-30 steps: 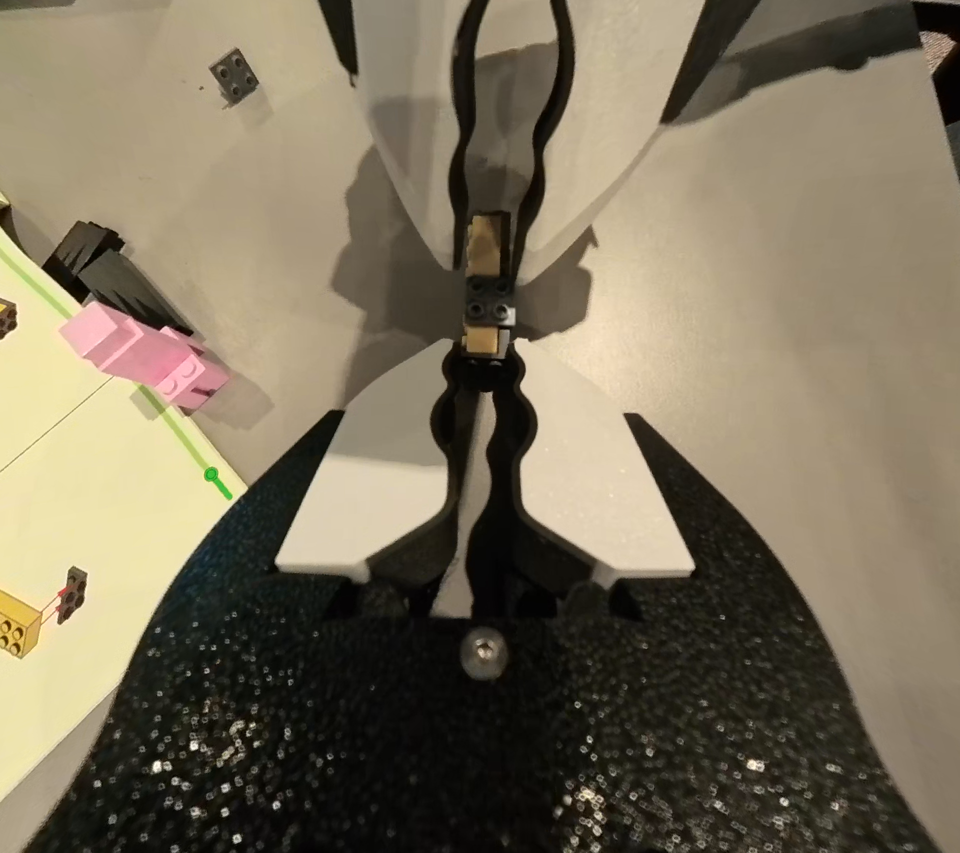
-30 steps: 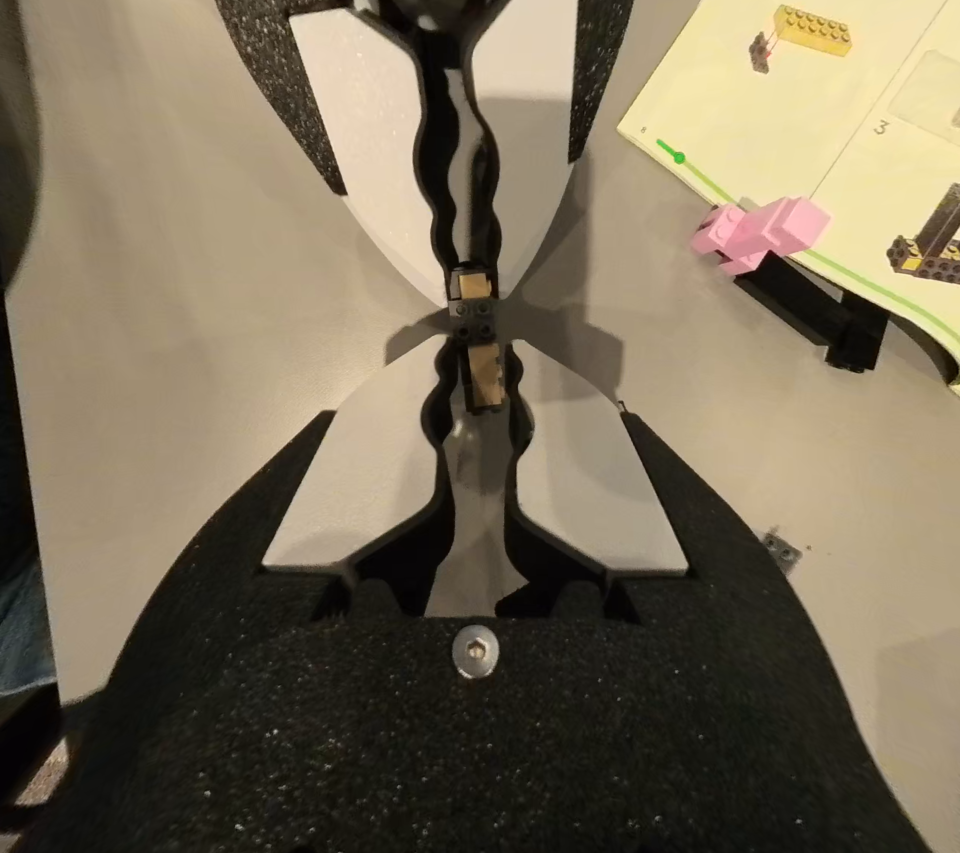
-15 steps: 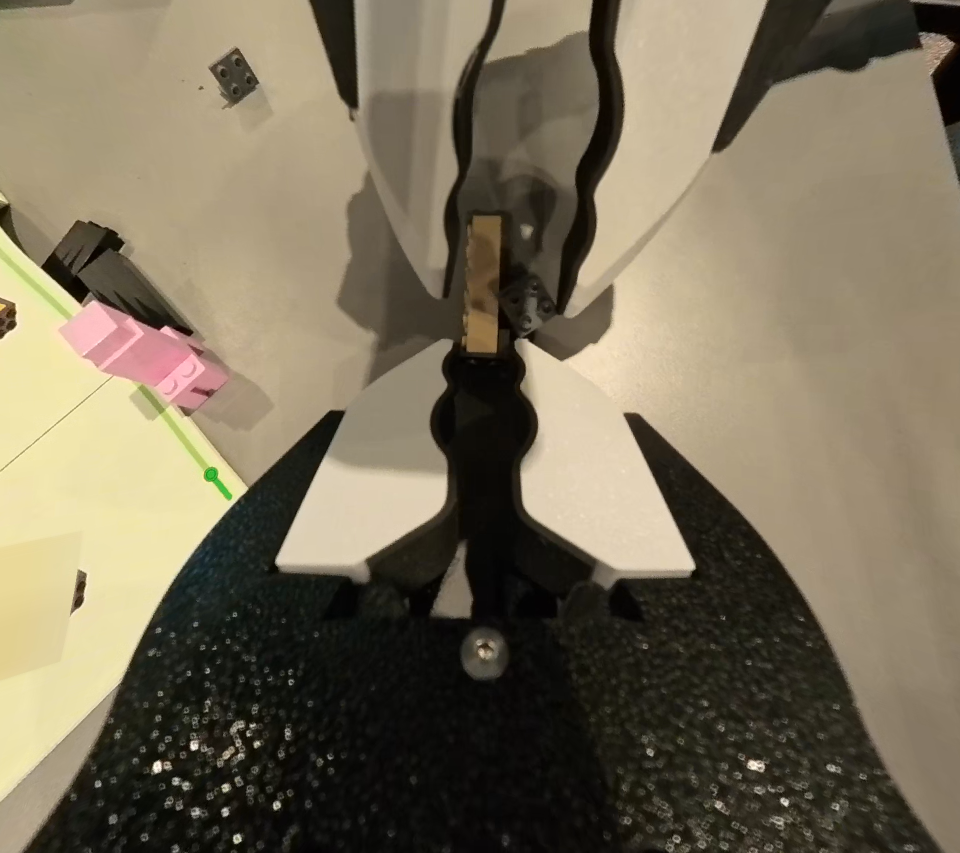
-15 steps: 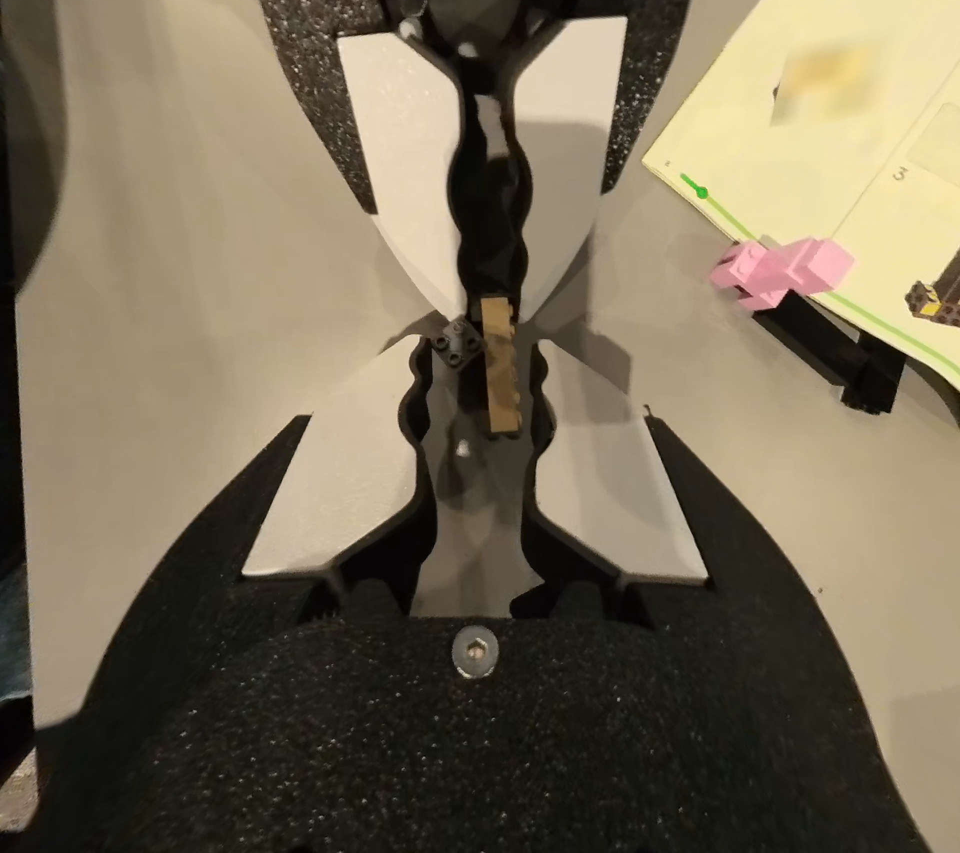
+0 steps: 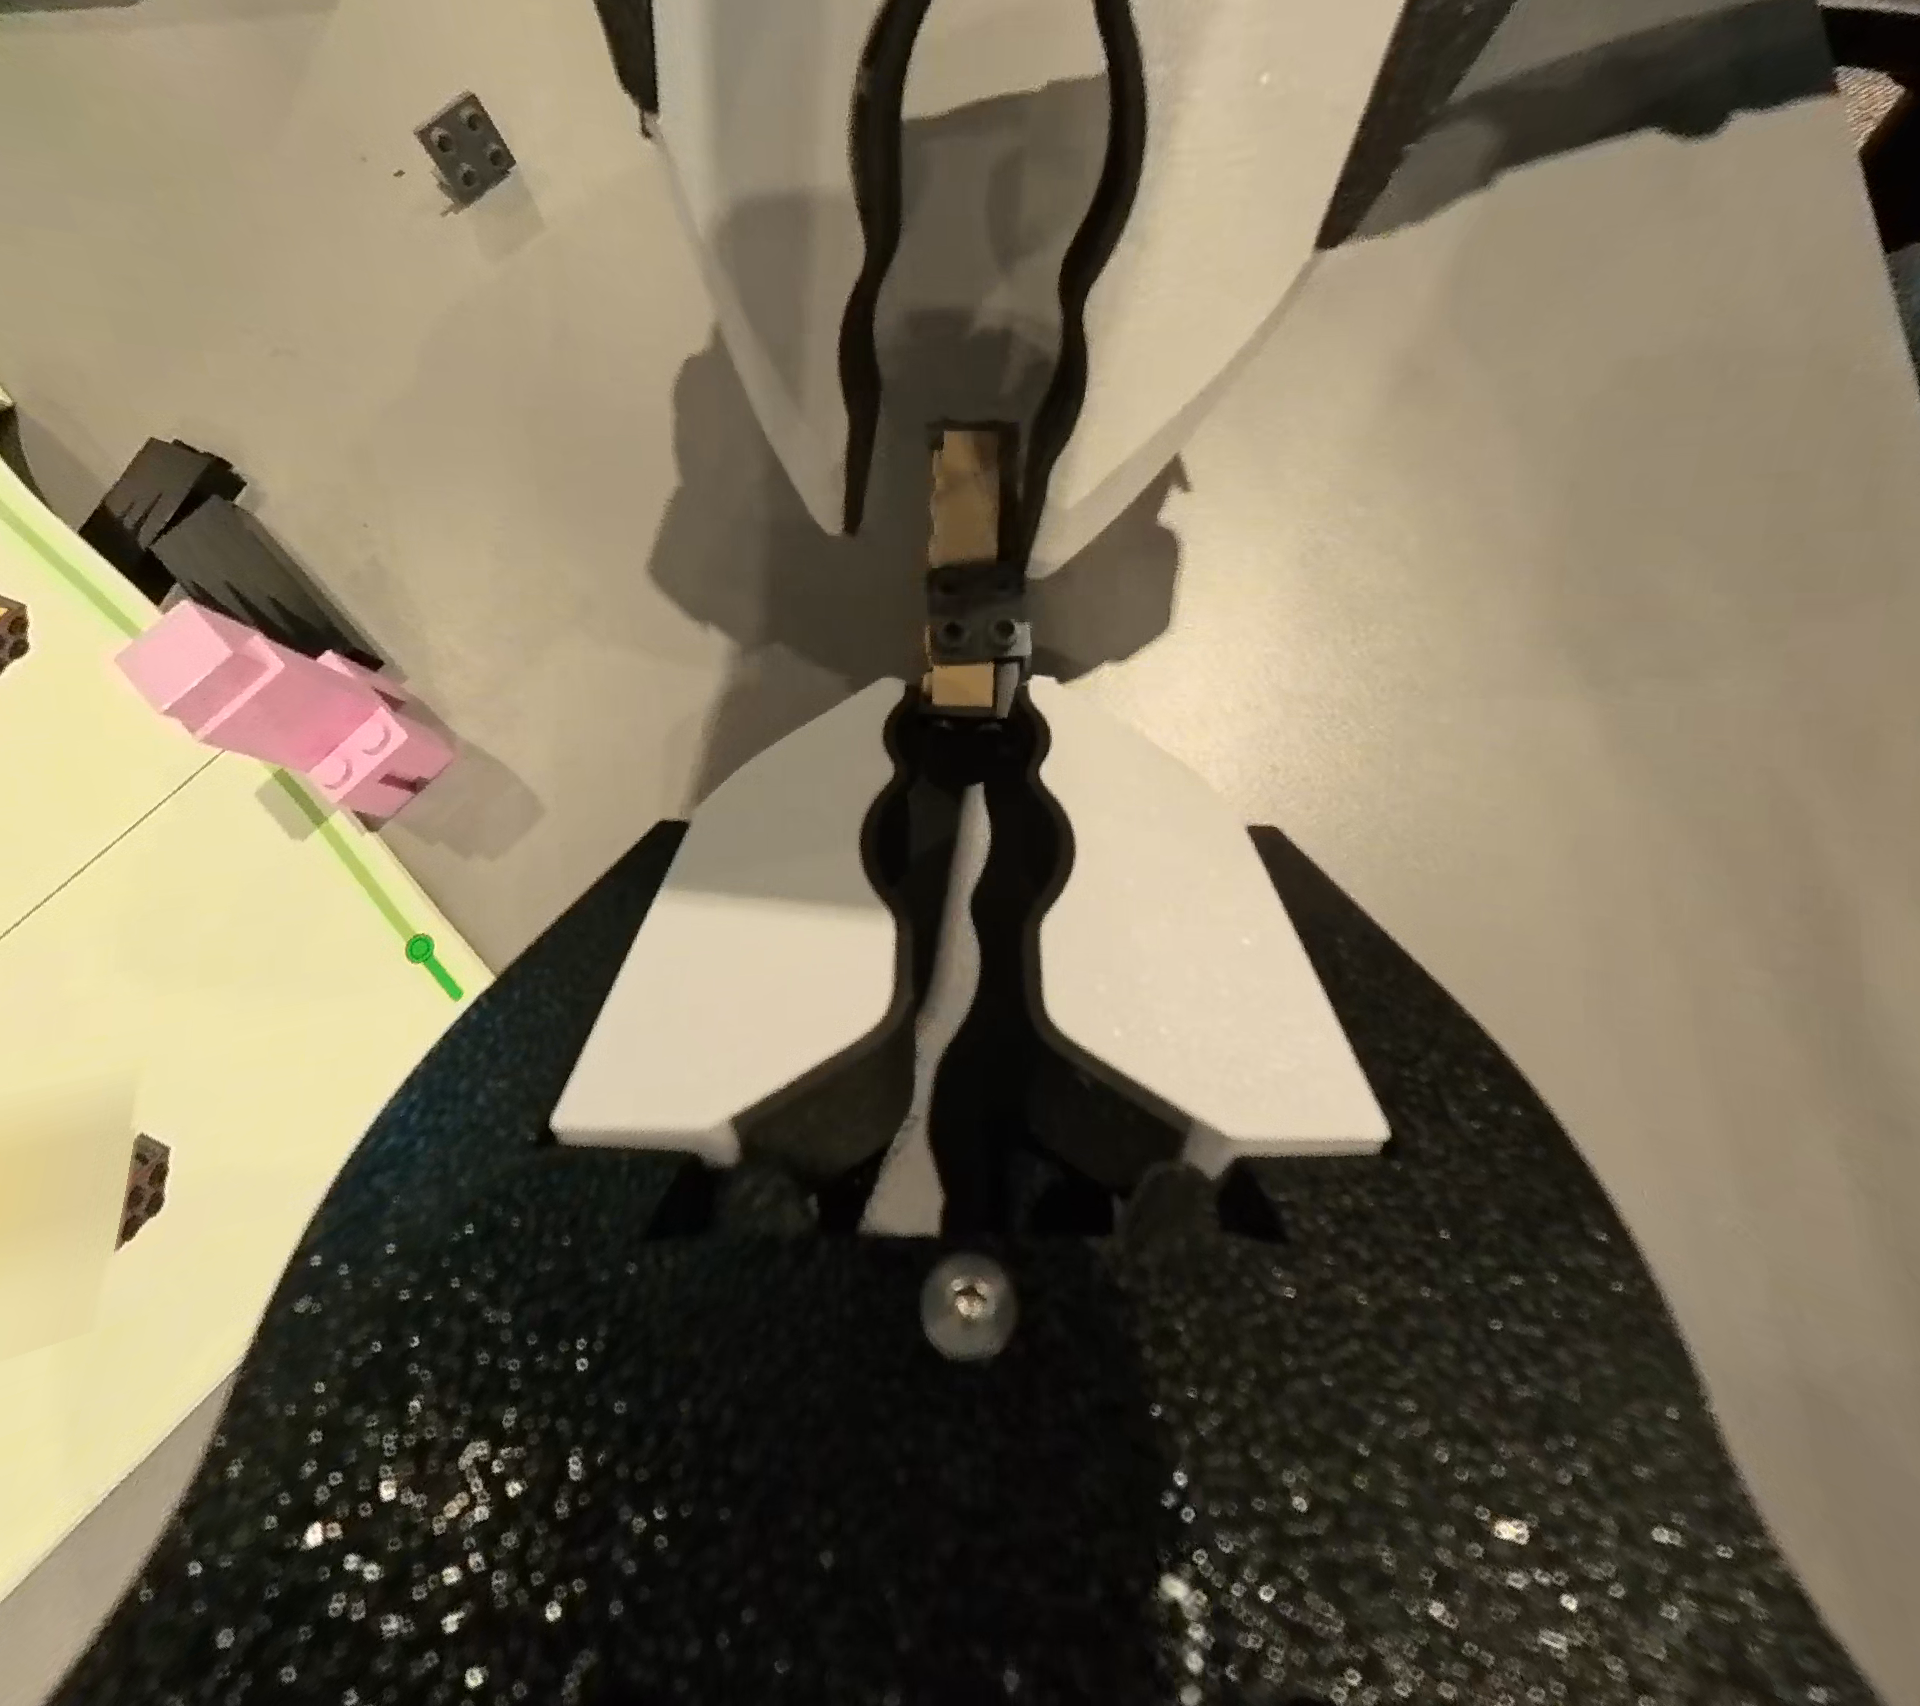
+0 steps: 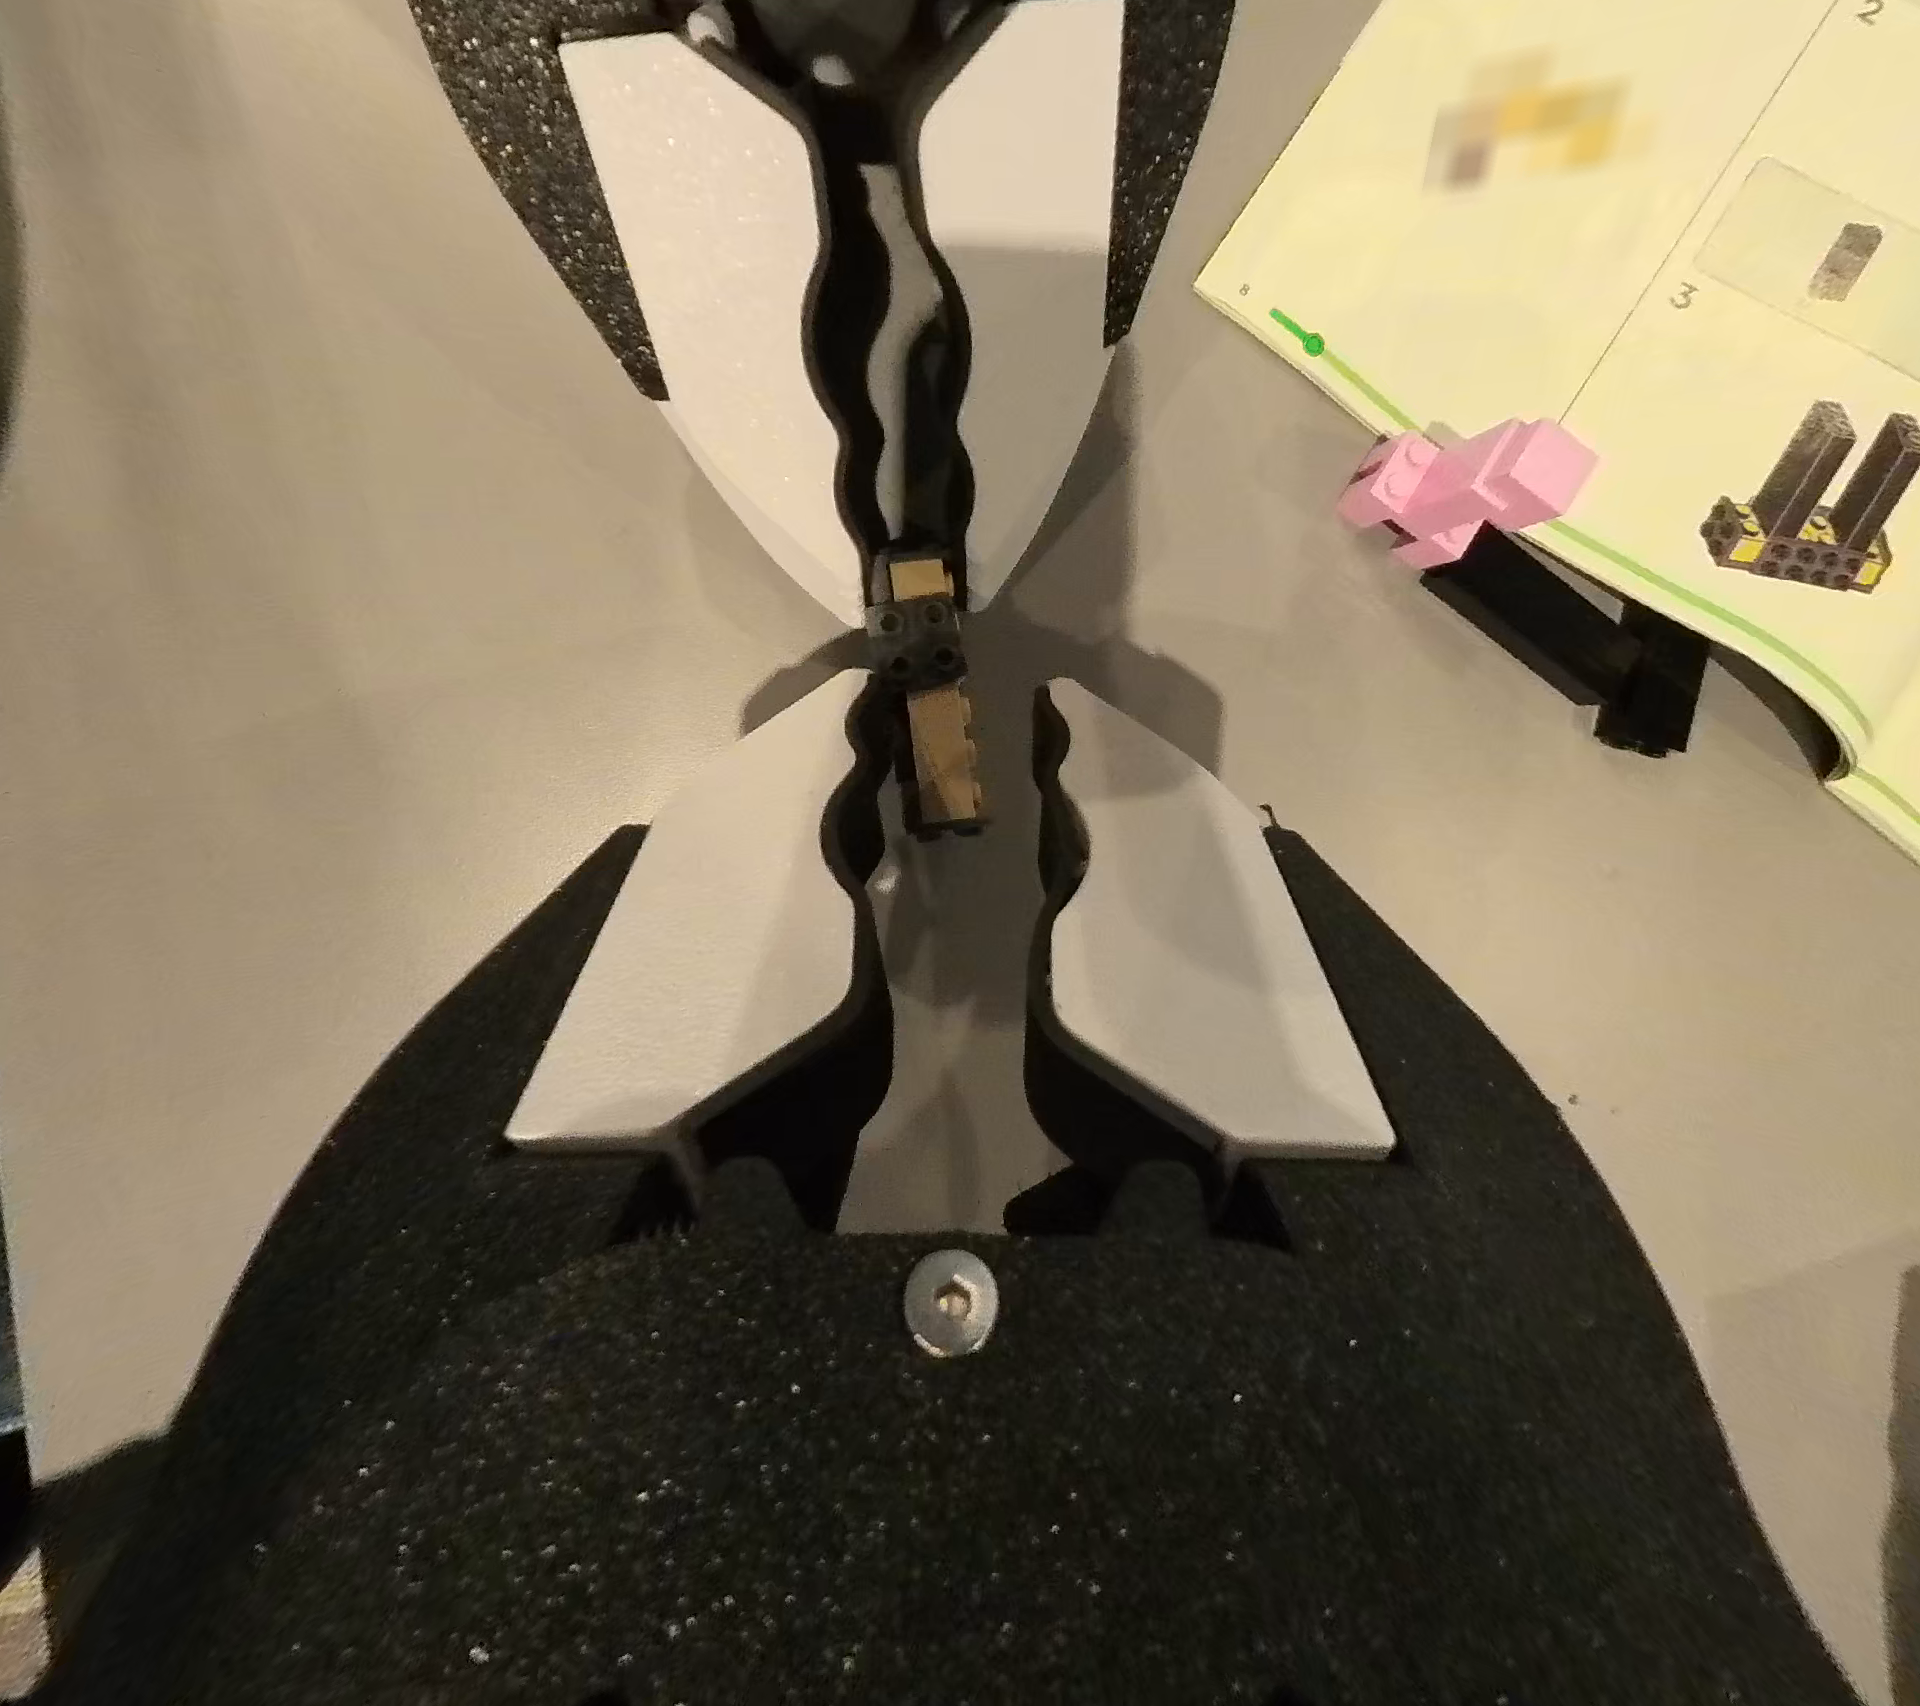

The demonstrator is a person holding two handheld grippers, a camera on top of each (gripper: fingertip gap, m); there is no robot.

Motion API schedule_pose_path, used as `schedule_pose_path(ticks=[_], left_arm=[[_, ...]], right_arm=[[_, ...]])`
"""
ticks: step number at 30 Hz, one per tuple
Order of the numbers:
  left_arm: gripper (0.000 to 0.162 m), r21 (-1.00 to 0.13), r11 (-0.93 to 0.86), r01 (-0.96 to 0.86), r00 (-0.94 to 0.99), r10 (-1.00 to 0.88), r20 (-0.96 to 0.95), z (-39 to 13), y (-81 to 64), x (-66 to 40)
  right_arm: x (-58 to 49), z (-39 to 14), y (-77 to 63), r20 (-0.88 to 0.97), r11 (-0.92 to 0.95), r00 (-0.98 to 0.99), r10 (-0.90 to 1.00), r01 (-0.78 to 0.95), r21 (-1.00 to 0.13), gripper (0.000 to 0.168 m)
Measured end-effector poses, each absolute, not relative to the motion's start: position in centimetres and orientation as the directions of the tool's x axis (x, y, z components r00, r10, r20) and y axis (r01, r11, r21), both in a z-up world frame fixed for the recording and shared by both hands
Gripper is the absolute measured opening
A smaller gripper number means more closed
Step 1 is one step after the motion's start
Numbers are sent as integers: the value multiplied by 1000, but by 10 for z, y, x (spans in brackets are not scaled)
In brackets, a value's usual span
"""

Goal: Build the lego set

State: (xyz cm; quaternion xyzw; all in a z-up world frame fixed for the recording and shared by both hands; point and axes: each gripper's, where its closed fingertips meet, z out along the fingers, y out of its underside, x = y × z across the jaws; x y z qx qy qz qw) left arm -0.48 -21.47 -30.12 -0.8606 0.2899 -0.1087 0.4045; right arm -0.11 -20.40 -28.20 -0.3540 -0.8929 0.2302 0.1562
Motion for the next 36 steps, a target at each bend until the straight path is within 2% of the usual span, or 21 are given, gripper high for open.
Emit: schedule_pose_path(ticks=[20,25,30,36], left_arm=[[17,-759,-507,-408,809,-586,-43,-301,-215,-5],[17,-759,-508,-407,809,-586,-41,-301,-215,-5],[17,-759,-509,-406,809,-586,-40,-301,-215,-5],[17,-759,-510,-405,809,-587,-38,-301,-215,-5]], right_arm=[[-5,-279,-205,155,639,-680,716,551,-536,23],[0,-274,-214,138,651,-718,682,510,-563,29],[-4,-283,-219,183,701,-741,646,481,-526,34],[-7,-286,-219,204,727,-751,627,471,-500,25]])
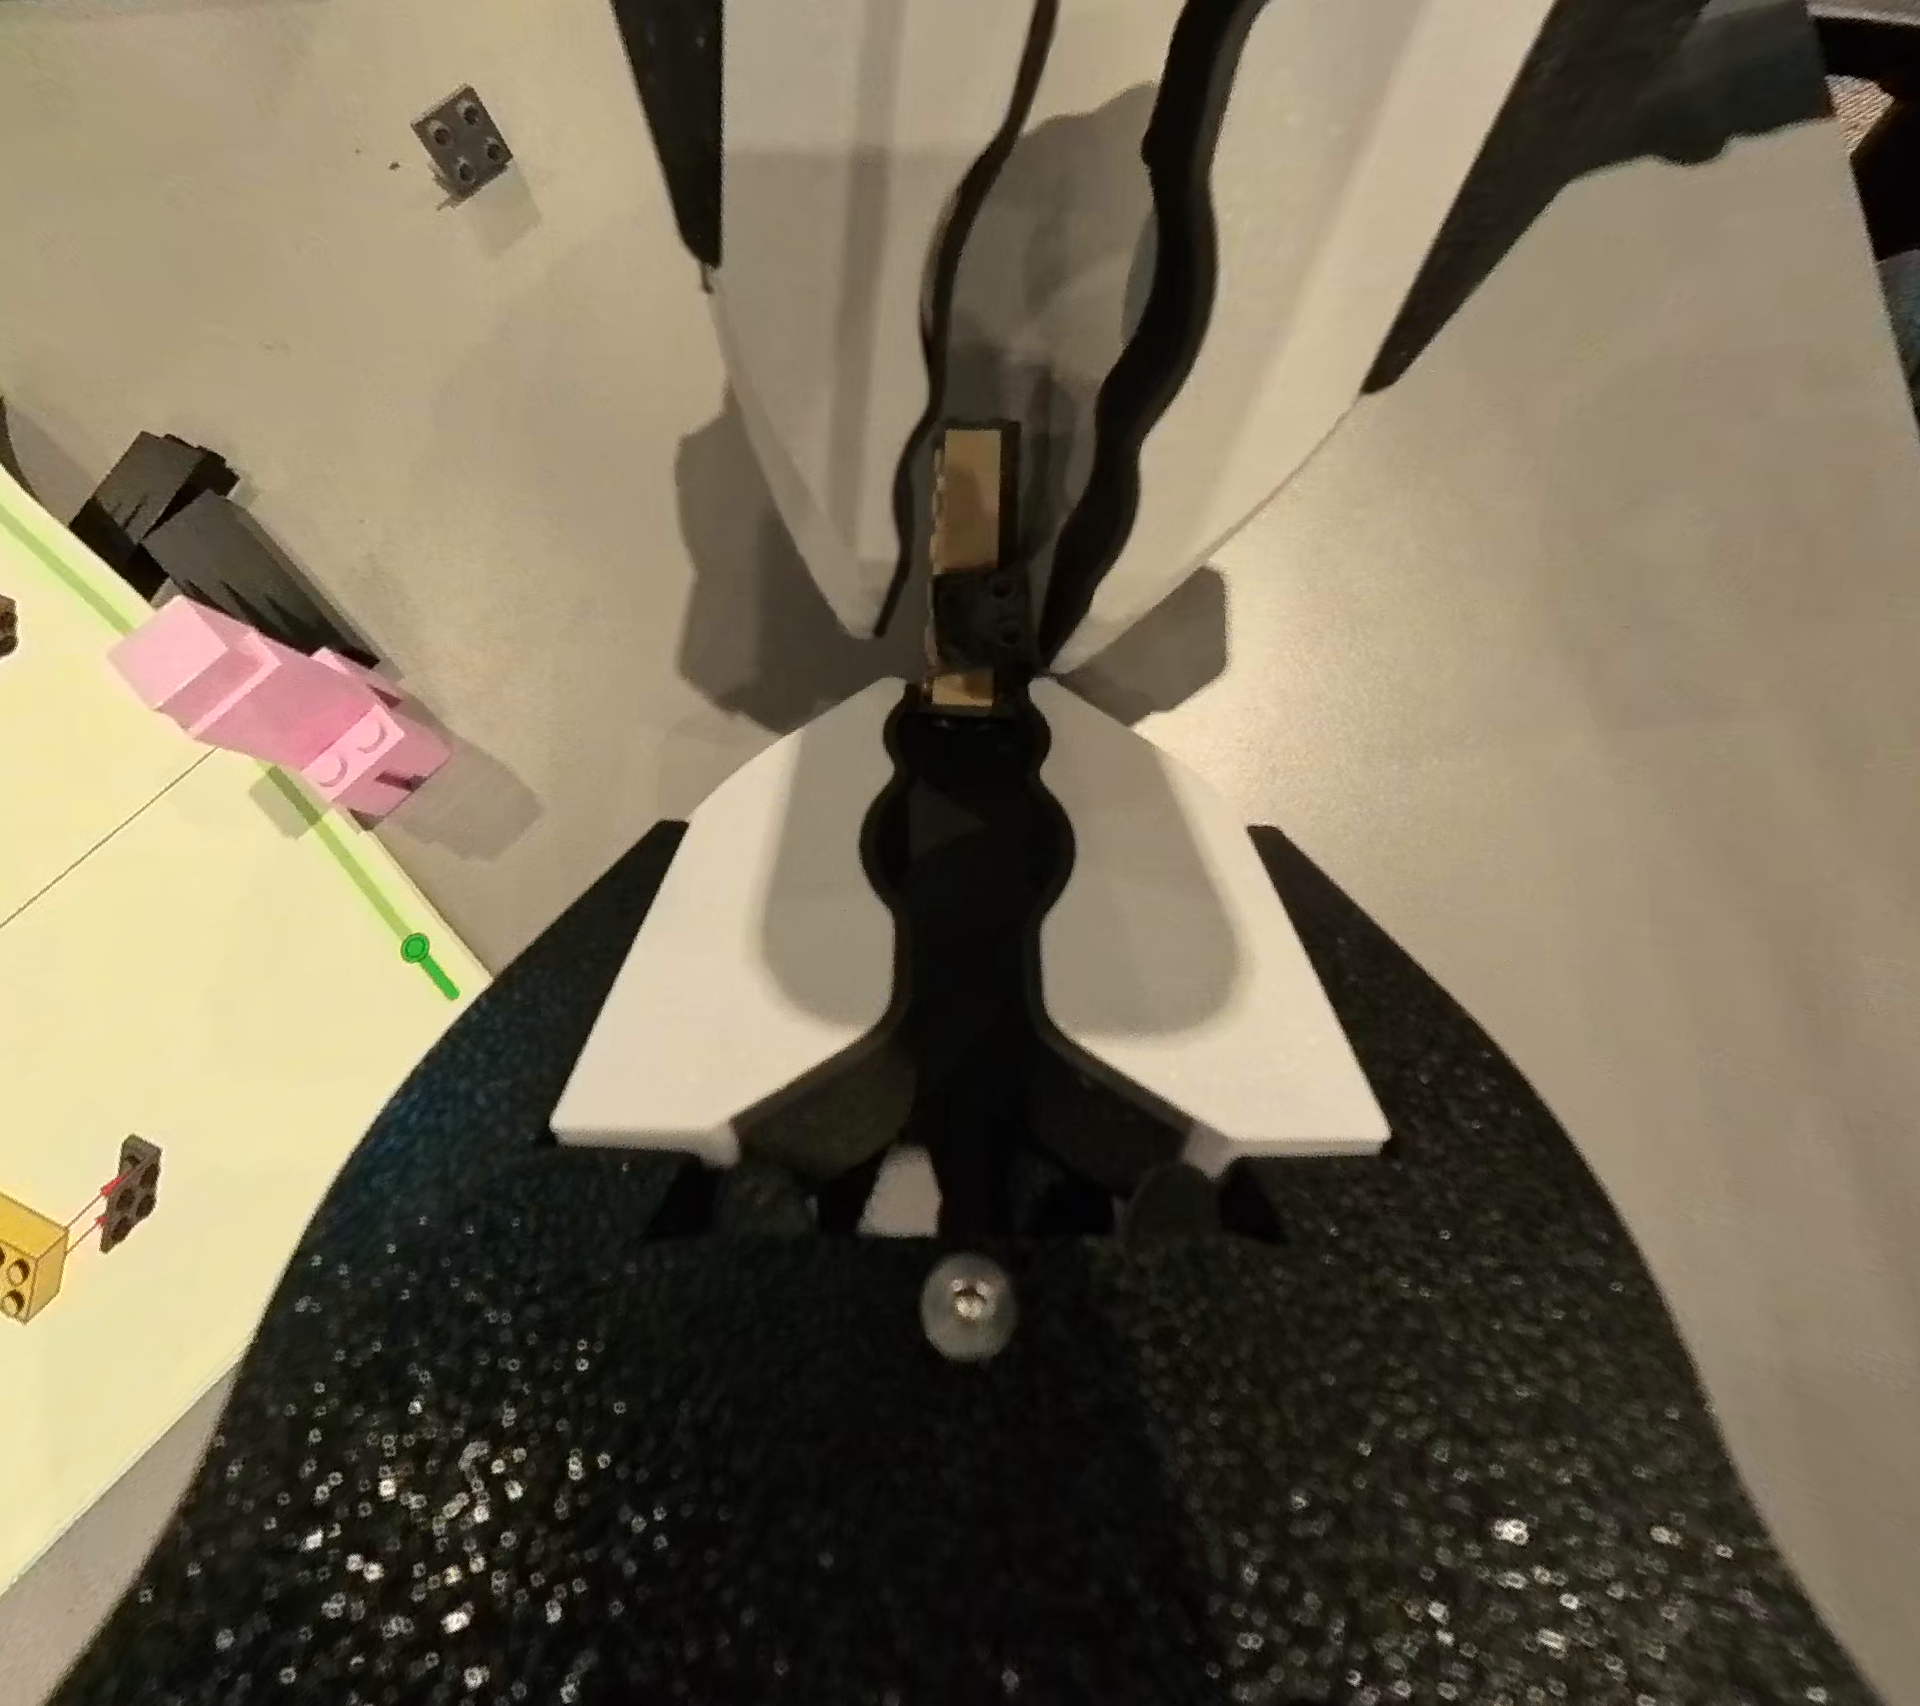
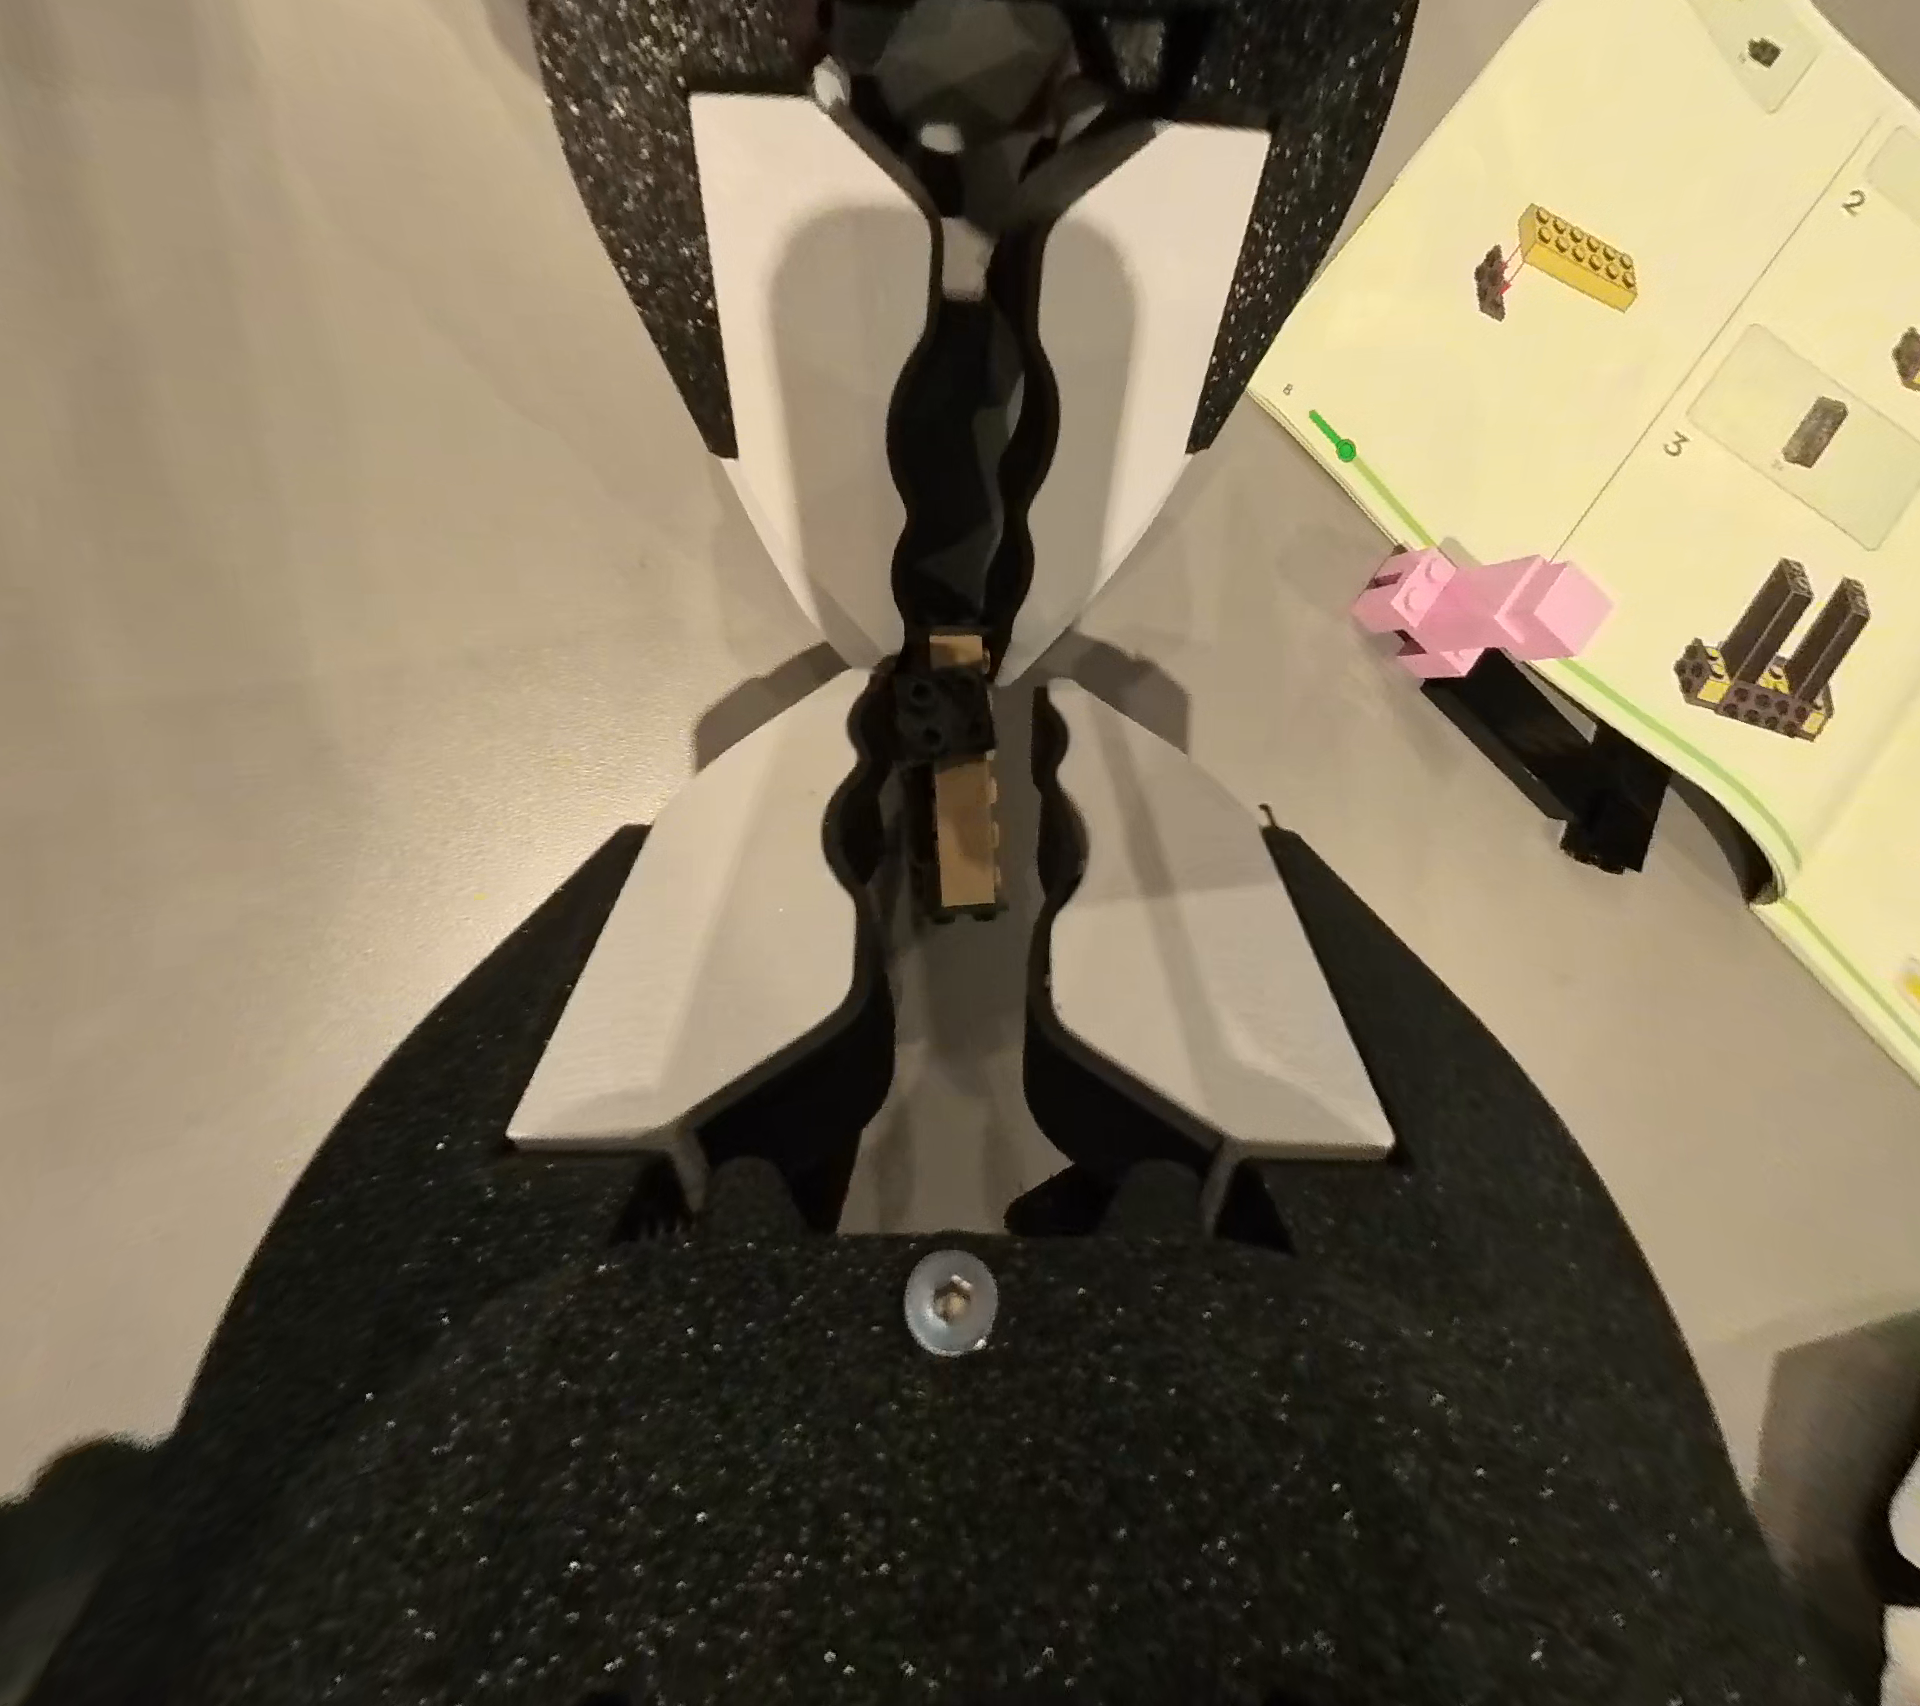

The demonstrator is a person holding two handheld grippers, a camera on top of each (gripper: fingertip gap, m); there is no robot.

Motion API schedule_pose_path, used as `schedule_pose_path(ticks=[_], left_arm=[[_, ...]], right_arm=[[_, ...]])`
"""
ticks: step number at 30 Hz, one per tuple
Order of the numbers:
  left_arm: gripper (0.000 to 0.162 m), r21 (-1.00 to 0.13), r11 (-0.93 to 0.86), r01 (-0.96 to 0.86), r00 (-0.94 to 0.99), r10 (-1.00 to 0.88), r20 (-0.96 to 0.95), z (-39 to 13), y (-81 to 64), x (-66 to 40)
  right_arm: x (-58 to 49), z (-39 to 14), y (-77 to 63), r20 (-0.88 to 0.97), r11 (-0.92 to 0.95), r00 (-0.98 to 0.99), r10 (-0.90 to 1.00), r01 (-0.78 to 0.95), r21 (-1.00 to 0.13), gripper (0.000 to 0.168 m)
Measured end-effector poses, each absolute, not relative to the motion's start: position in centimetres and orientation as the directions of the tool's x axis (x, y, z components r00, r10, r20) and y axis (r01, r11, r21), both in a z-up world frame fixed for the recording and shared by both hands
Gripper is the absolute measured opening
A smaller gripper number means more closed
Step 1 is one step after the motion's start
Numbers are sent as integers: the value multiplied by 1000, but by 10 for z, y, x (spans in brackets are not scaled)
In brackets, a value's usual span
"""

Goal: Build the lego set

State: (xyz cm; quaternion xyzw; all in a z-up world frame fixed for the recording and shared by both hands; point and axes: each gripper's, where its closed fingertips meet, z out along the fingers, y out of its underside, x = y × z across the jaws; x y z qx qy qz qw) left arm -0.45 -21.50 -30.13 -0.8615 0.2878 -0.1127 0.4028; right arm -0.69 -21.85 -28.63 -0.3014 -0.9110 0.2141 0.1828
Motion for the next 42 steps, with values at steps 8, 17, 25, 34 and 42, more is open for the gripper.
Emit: schedule_pose_path(ticks=[8,17,25,34,42], left_arm=[[17,-759,-512,-403,809,-587,-34,-301,-215,-4],[17,-758,-513,-402,809,-587,-32,-301,-215,-4],[16,-758,-511,-406,798,-602,-23,-301,-217,-3],[16,-758,-503,-415,793,-608,-30,-301,-217,-2],[16,-759,-501,-417,793,-608,-34,-301,-217,-2]], right_arm=[[-4,-286,-216,176,707,-742,646,496,-504,18],[-6,-288,-217,135,682,-732,668,529,-504,20],[-1,-290,-220,-51,616,-742,668,590,-523,17],[-1,-291,-221,-77,636,-764,640,584,-504,16],[0,-291,-220,-89,635,-764,639,590,-499,16]])
